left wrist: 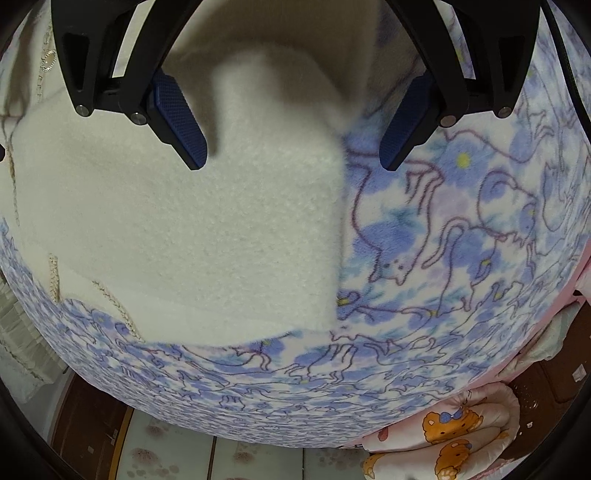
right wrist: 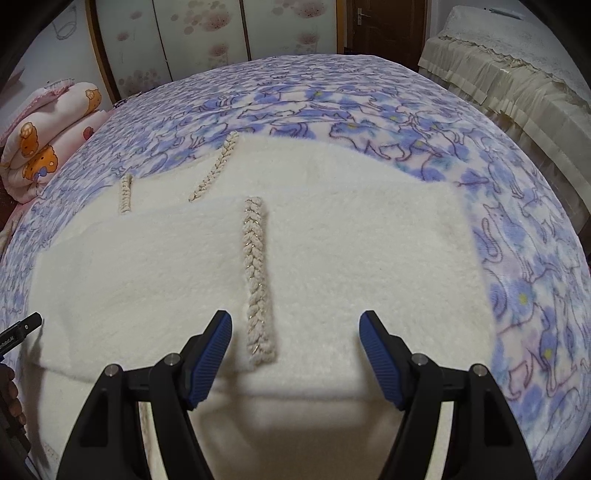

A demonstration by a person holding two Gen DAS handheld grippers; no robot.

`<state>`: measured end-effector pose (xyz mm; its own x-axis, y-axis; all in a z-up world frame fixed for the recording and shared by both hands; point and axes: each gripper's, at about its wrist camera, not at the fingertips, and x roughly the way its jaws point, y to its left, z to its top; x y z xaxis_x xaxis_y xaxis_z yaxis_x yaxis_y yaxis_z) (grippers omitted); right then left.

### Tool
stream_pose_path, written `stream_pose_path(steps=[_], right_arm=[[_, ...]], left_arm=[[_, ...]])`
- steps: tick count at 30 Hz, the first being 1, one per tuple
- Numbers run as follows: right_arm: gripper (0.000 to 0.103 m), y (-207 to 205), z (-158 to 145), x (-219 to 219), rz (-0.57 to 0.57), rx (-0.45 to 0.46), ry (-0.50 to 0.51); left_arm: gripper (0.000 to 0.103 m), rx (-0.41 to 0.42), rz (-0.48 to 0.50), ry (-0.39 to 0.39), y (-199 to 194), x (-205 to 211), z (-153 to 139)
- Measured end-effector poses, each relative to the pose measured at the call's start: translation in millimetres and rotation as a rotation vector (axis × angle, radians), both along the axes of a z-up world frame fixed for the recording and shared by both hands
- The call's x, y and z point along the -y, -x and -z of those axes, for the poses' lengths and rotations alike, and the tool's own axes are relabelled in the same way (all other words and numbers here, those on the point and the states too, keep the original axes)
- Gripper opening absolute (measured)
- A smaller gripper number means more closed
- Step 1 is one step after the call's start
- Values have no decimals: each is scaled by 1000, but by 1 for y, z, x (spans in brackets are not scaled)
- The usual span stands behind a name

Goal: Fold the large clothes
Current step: 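Press the folded panel flat with the left gripper and withdraw both grippers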

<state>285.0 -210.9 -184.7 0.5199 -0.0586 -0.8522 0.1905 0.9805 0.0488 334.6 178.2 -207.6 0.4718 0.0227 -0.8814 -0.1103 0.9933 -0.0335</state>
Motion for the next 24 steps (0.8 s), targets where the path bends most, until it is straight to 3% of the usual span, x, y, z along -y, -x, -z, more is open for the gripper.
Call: stream_pose_path(steps=[15,24], right_arm=[[71,77,-102,-12,-35,134,62],[71,131,-138,-5,-27,194,88]], left_arm=[[94,74,32,9,70,-3,-89],[94,96,28,3,122,-10,-122]])
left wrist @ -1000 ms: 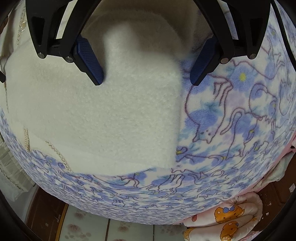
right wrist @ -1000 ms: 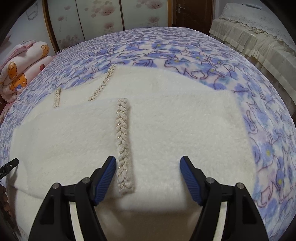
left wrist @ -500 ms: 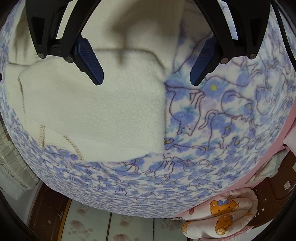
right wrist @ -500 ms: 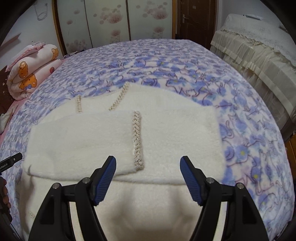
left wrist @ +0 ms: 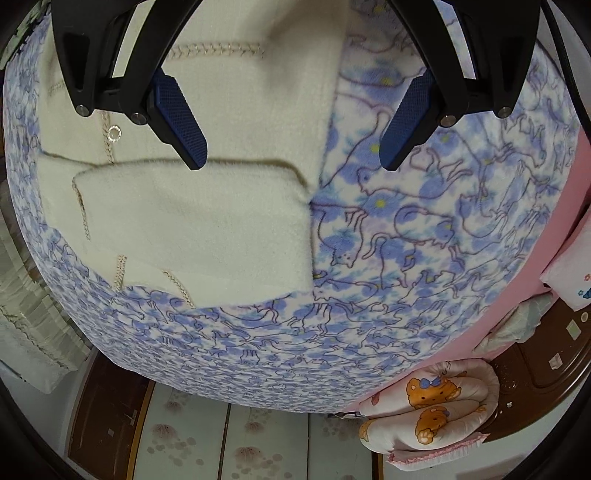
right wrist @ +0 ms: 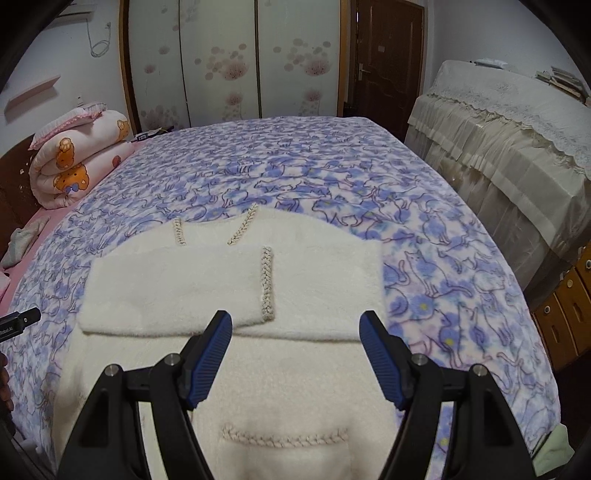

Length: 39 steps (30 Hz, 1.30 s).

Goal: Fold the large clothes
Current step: 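Press the folded panel flat with the left gripper and withdraw both grippers, then grasp the braided hem of the cardigan with both grippers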

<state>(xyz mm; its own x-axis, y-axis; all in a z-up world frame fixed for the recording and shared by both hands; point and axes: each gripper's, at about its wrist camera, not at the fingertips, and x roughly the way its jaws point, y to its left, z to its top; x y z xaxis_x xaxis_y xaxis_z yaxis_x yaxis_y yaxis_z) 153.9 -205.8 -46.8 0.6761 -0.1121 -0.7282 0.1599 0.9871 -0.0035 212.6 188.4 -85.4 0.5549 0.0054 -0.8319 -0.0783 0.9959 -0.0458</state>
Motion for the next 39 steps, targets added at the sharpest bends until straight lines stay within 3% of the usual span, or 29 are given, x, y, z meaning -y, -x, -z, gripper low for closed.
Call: stream_pose_path(steps=[19,27,34,39], right_arm=[[71,110,-21,15,-15,41,-40],[71,142,-4,14,-27,5,-63],[71,159,26,21,-34,-71,-38],[71,160,54,41,-48,-175,-54]], left_arm=[[94,14,1,-4,107,-9,-20],[94,-3,11,62,151,2,-16],[94,-6,40,48,181,16,3],[94,-53,56,21,193,18,35]])
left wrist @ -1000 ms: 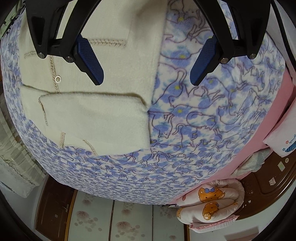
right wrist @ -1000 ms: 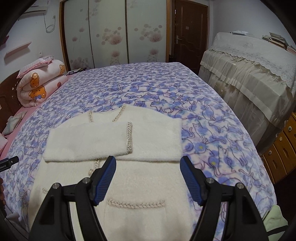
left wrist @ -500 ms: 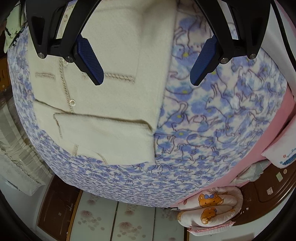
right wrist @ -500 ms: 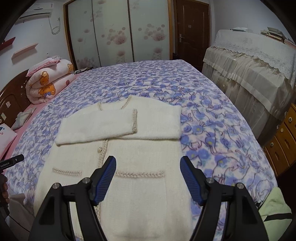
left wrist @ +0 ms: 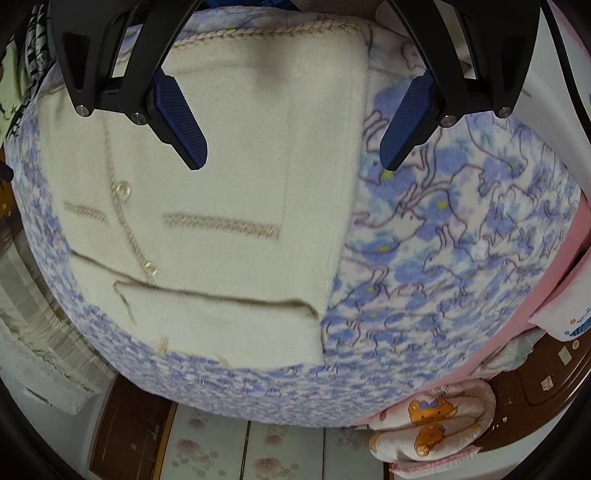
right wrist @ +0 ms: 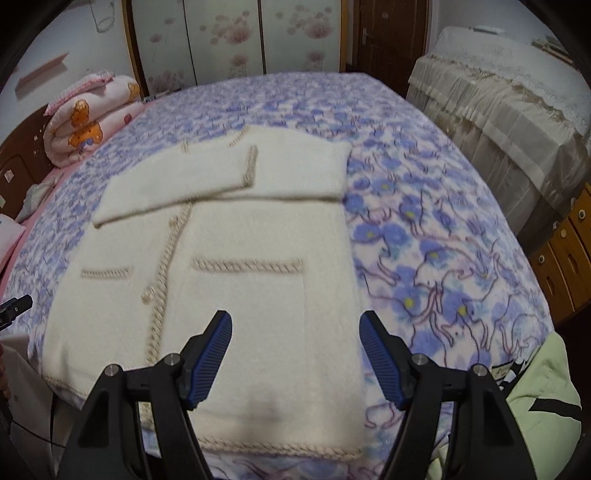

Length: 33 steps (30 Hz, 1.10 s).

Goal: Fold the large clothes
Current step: 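Grasp the braided hem of the cardigan with both grippers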

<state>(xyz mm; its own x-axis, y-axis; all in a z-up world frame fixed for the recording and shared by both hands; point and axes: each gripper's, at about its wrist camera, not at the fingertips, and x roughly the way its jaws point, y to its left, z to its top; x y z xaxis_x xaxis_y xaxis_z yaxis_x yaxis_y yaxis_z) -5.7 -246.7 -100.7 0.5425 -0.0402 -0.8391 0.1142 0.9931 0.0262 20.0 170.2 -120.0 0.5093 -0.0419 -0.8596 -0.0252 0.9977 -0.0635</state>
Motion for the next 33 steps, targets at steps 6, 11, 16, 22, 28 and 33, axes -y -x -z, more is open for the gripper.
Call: stream_pose_path(steps=[6,11,16,22,28,33], right_arm=[[71,-3,43,36,-14,-148,-106],[71,-5,78,64,50,-260,-204],[71,-2,102,87,91,-337,-318],[64,2,126,78,46,-408,-463],[63,-2,138,51,-28,-451,-396],[41,-2,137,52,-36,-441,-448]], left_arm=[[94,-122,-15,26,-1,-13,50],[94,-215,-43,36,-4,-26,84],[94,-246,-38,72,-7,-32,98],[101,-268,-17,114,-13,-35,109],[103,-279,1,148,-14,-35,122],[103,-271,4,158,-15,-33,127]])
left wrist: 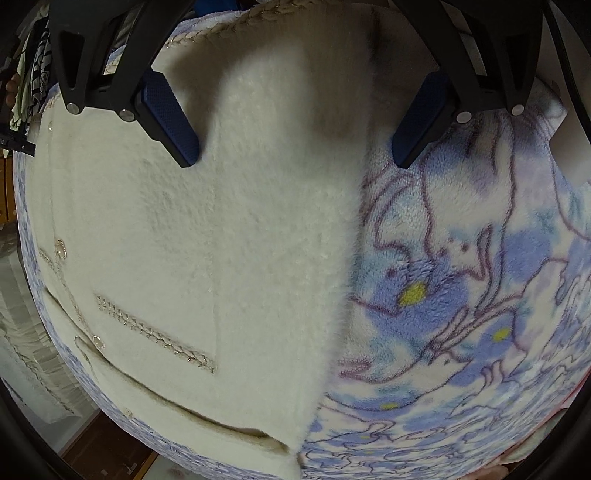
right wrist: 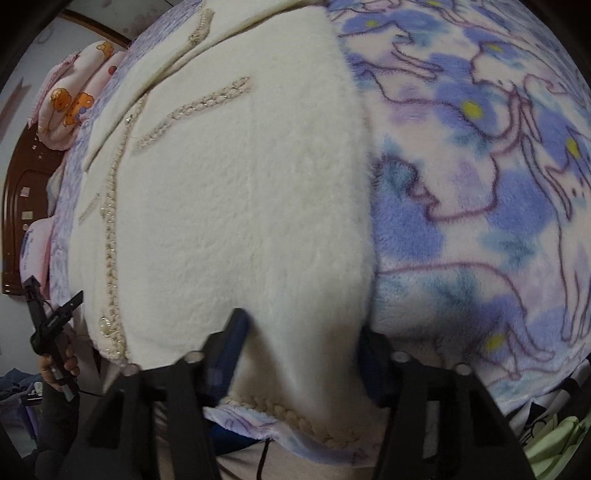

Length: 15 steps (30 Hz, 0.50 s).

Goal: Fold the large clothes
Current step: 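Grasp the braided hem of the cardigan with both grippers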

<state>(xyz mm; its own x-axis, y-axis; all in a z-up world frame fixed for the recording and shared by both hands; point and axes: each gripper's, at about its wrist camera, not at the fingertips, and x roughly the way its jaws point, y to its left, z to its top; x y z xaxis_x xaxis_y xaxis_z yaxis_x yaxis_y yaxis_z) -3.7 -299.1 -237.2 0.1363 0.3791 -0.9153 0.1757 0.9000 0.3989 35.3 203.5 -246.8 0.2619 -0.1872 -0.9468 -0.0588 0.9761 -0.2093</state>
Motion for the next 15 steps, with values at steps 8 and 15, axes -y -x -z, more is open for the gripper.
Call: stream_pose_path(steps=[8,15], right_arm=[[17,-5,2,-10,-20,-3,-74],[21,-5,10,-6,17,-25,-125]], left_arm=[[90,22,41,-1,11,7,-12],[103,5,51,-9,10,15,-3]])
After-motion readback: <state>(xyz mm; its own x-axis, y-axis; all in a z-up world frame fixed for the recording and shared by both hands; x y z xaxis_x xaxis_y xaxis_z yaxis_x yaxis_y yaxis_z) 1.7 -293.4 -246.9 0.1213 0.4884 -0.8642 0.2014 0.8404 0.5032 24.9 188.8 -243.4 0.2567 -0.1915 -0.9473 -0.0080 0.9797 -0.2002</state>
